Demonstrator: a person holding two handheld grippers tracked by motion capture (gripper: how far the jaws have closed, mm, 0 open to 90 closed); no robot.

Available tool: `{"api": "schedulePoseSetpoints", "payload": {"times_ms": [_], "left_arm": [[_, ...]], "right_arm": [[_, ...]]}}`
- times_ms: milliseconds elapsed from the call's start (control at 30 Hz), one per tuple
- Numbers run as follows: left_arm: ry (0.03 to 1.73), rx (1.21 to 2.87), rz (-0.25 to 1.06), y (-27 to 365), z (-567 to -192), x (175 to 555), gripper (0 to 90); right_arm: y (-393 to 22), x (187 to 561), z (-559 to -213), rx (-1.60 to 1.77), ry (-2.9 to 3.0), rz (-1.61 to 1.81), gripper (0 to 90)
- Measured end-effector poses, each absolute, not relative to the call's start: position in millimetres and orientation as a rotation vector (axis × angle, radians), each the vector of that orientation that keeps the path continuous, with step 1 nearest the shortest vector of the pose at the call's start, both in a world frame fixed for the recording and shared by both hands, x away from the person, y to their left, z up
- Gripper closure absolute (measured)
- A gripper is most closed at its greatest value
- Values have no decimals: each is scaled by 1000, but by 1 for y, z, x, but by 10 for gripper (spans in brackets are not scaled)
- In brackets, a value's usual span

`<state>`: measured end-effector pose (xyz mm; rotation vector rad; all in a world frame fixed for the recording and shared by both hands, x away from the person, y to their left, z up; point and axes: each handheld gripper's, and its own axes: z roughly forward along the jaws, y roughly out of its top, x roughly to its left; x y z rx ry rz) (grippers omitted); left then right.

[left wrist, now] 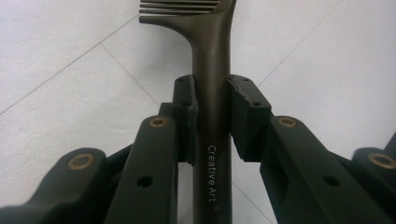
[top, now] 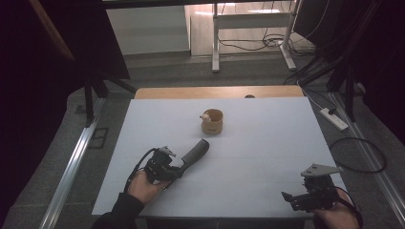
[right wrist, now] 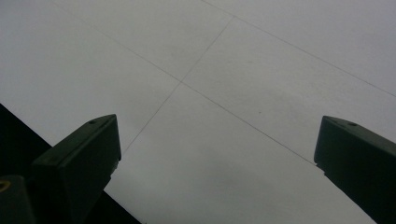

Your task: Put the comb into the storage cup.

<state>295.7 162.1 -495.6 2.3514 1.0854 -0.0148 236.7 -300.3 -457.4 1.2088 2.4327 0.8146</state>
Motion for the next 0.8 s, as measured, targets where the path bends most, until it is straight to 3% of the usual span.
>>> {"api": "schedulePoseSetpoints", "payload": {"times_ms": [800], "left_arm": [[983, 2267, 7, 164, -483, 282, 722]], "right_arm": [[-300, 236, -457, 1200, 2433, 823, 9]]}}
